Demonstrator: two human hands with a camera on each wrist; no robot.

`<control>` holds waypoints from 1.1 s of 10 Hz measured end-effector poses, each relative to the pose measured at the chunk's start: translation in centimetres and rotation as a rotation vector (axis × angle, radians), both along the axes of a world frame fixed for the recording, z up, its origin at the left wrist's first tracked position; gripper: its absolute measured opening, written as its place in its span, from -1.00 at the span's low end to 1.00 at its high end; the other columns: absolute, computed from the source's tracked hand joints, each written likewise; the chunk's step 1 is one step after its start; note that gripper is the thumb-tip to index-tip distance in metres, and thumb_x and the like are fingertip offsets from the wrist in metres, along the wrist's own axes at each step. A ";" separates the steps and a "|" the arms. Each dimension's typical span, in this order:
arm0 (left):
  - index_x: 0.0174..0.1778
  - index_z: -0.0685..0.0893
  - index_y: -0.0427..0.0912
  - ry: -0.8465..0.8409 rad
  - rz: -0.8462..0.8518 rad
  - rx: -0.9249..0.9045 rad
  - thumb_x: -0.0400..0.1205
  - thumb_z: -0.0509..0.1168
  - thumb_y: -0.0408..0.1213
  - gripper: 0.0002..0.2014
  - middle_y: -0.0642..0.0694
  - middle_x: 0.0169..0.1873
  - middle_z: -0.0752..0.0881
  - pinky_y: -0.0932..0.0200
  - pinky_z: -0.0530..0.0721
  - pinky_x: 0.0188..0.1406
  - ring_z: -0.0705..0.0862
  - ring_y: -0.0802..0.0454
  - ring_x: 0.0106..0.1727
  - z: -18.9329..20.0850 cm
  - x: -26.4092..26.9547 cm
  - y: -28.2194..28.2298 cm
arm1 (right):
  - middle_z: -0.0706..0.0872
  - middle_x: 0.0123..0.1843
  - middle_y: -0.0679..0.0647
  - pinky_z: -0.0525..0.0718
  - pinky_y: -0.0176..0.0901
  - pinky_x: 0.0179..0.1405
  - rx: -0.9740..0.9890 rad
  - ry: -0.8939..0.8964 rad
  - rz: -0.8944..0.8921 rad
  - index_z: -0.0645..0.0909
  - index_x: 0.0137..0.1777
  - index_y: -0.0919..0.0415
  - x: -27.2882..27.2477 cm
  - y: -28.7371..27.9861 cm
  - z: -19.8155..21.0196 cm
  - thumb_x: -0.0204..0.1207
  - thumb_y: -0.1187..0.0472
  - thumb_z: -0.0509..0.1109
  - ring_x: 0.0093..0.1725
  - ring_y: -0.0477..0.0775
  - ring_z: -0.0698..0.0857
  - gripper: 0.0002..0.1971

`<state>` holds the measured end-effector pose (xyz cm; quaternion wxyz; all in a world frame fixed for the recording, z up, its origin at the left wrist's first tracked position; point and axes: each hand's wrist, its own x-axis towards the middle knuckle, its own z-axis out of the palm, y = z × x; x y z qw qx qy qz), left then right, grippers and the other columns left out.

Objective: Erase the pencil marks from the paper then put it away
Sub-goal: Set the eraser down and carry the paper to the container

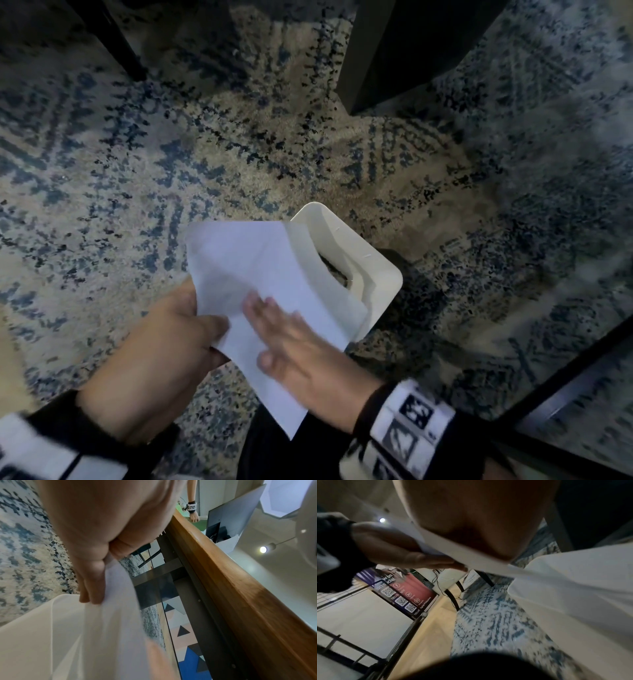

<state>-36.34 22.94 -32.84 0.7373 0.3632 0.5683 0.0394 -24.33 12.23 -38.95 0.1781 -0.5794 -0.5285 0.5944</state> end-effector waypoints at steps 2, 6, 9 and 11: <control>0.04 0.66 -0.09 -0.065 0.056 -0.007 0.59 0.01 -0.65 -0.56 -0.04 -0.12 0.84 0.13 0.80 -0.30 0.79 0.00 -0.08 0.7 -1.0 0.8 | -0.17 0.69 -0.12 -0.23 -0.19 0.59 -0.369 -0.176 -0.157 -0.12 0.66 0.01 4.7 -4.0 -6.4 0.75 0.02 -0.09 0.66 -0.14 -0.19 -0.48; -0.18 0.73 0.01 -0.067 -0.028 0.070 0.58 0.03 -0.64 -0.52 0.04 -0.25 0.85 0.16 0.77 -0.45 0.81 0.02 -0.21 0.1 -2.4 1.9 | -0.07 0.71 0.03 -0.03 -0.10 0.64 -0.421 -0.284 -0.099 -0.05 0.67 0.21 6.1 -1.2 -7.7 0.75 0.04 -0.03 0.67 -0.01 -0.02 -0.44; -0.22 0.74 -0.12 -0.064 -0.100 0.016 0.57 0.02 -0.64 -0.55 -0.03 -0.29 0.85 -0.02 0.59 -0.18 0.81 -0.01 -0.25 0.7 -1.2 2.1 | -0.14 0.70 -0.08 -0.27 -0.10 0.59 -0.118 -0.273 -0.134 -0.13 0.68 0.09 4.5 2.3 -5.2 0.75 0.08 0.00 0.67 -0.09 -0.19 -0.43; -0.41 0.78 -0.24 -0.001 0.042 0.072 0.47 0.04 -0.69 -0.55 -0.19 -0.42 0.83 0.10 0.76 -0.54 0.78 0.09 -0.45 -1.0 -5.5 5.6 | 0.12 0.69 0.07 -0.11 0.04 0.59 -0.411 -0.581 -0.145 0.05 0.66 0.16 9.3 -1.9 -7.3 0.75 0.13 -0.03 0.68 0.06 -0.05 -0.51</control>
